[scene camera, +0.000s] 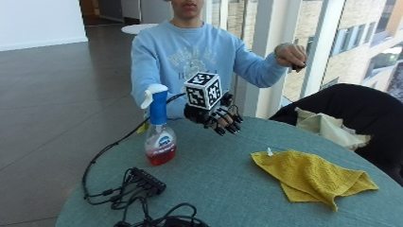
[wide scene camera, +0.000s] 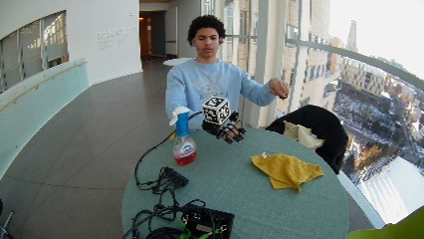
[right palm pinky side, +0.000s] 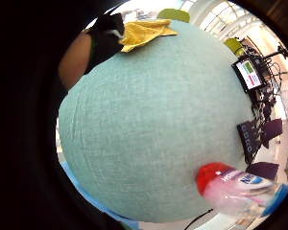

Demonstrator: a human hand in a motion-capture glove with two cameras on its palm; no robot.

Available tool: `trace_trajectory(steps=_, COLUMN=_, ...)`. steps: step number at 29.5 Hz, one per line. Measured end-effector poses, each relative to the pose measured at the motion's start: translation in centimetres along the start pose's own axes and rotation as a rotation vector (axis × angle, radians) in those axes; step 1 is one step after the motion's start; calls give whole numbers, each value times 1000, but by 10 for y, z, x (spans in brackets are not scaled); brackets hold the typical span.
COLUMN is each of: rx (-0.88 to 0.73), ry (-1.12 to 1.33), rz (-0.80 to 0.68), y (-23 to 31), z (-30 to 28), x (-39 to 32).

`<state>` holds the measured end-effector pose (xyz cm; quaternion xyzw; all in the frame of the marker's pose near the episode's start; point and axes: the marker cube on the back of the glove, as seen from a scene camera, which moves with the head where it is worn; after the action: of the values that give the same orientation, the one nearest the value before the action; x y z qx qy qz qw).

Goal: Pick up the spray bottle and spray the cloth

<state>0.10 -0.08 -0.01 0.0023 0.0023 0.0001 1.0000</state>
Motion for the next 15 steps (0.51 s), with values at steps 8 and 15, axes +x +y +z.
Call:
trace_trajectory(steps=8, rx=-6, ry=9, rz=6, y=-5, z=3, x=1)
trace_trajectory(steps=15, rx=-17, ry=21, rz=23, y=-9, z=9, x=2)
